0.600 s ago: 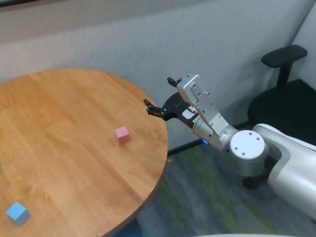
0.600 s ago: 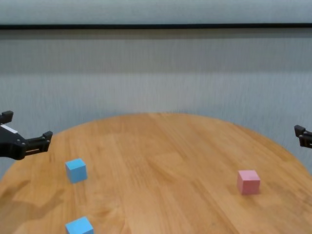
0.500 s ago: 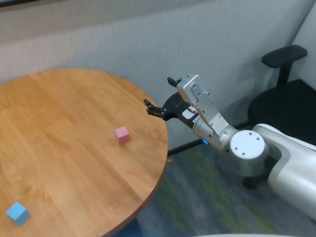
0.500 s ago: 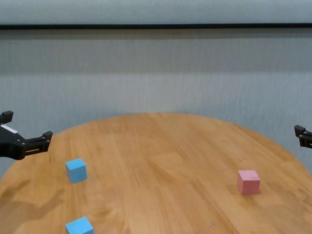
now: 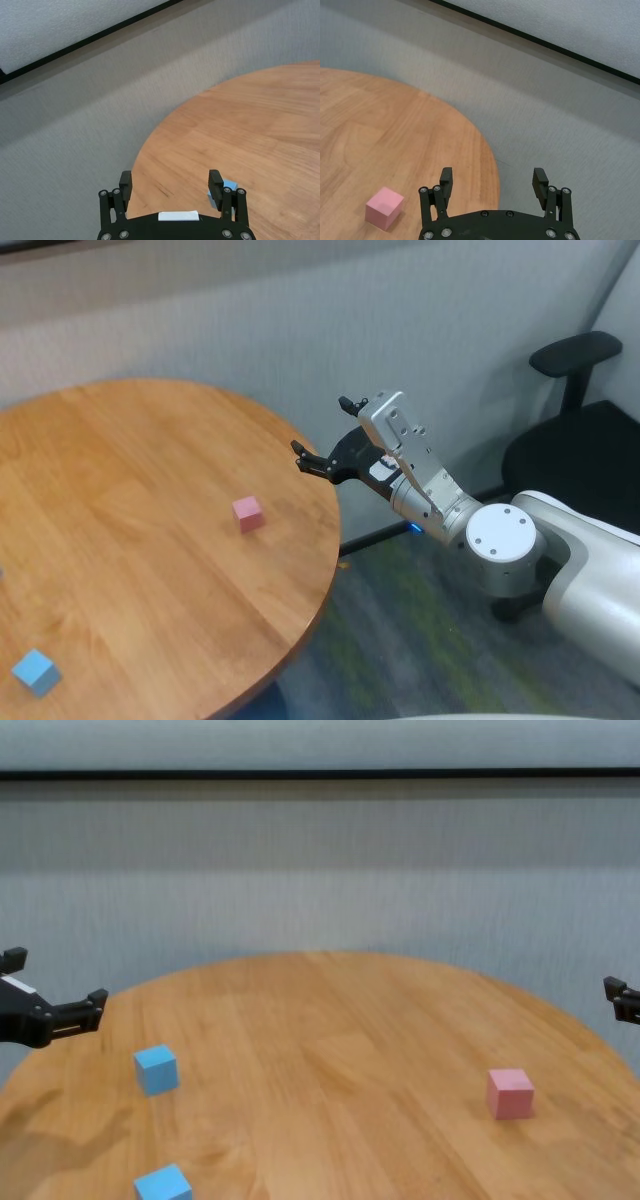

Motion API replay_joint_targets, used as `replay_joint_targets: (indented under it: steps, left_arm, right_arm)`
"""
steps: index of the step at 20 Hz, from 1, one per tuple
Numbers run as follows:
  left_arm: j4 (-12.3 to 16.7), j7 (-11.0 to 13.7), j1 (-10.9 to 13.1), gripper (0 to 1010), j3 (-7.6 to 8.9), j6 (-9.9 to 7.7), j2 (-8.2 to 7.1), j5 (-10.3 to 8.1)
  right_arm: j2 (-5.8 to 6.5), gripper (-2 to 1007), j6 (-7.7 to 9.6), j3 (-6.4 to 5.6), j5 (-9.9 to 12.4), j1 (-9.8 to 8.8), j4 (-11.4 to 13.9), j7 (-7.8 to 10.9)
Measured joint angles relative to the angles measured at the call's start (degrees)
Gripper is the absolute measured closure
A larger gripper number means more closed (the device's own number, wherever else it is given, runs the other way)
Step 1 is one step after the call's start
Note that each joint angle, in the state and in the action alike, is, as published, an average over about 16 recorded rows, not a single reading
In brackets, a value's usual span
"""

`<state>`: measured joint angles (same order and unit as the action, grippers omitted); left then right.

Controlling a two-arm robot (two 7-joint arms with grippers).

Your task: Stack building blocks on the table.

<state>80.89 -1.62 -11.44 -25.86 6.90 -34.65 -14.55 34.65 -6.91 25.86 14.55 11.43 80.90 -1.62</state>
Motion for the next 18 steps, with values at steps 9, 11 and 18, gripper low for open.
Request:
replay_joint_targets:
  steps: [9, 11, 18]
  left_arm:
    - [0.0, 0.0, 0.0, 7, 0.00, 0.00, 0.00, 0.00]
    - [0.0, 0.0, 0.0, 7, 0.00, 0.00, 0.00, 0.00]
    - [0.4, 1.2, 0.5, 7, 0.31, 0.53, -0.68, -0.11]
  right_arm:
    - [0.00, 0, 0.00, 0.00, 0.0, 0.00, 0.0, 0.00]
    - [0.00, 0, 0.00, 0.00, 0.0, 0.00, 0.0, 0.00]
    - [0.00, 0, 0.00, 0.00, 0.0, 0.00, 0.0, 0.00]
